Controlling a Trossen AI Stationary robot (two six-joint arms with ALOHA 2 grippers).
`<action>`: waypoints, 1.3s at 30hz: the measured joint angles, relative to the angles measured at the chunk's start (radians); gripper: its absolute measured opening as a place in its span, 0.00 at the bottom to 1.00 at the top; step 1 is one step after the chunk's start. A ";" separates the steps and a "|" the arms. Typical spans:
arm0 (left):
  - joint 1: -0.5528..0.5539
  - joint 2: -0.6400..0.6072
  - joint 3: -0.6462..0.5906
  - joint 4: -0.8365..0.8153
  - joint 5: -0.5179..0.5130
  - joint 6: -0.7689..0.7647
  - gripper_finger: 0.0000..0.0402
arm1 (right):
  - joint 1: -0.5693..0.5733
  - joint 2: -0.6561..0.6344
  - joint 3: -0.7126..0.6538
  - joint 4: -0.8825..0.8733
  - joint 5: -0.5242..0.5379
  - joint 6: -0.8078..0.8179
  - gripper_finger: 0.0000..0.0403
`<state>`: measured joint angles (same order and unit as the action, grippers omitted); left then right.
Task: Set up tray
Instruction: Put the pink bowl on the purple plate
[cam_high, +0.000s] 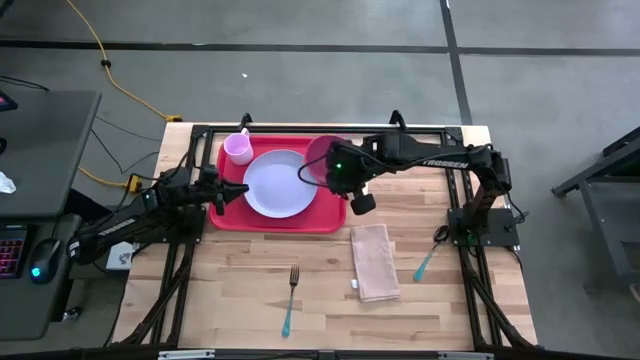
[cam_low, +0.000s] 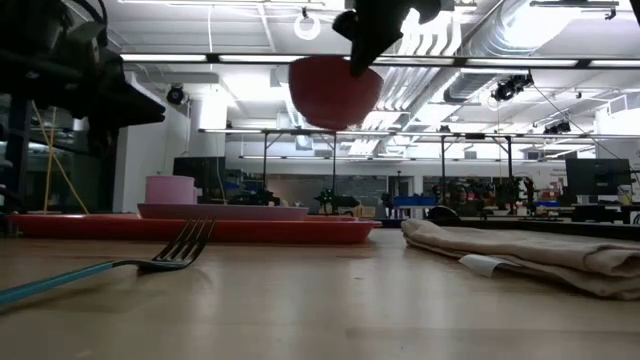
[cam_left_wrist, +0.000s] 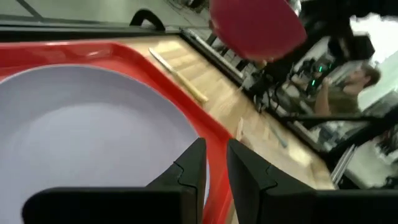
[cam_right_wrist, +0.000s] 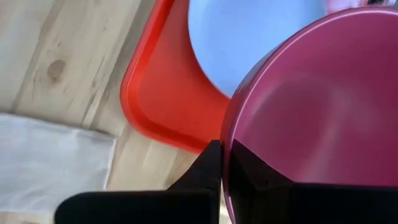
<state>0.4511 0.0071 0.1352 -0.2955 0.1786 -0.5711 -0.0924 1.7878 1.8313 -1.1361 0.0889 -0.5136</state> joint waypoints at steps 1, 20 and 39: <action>0.000 0.000 0.000 0.007 -0.001 -0.017 0.24 | 0.006 0.000 0.000 0.013 0.005 -0.022 0.00; 0.000 0.000 0.002 0.313 -0.121 -0.324 0.24 | 0.008 0.026 -0.001 0.284 -0.030 -0.208 0.00; 0.000 0.305 0.336 0.196 -0.224 -0.456 0.24 | 0.007 0.156 -0.002 0.402 -0.017 -0.297 0.00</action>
<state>0.4511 0.3123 0.4715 -0.0999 -0.0452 -1.0271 -0.0852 1.9442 1.8297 -0.7340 0.0719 -0.8102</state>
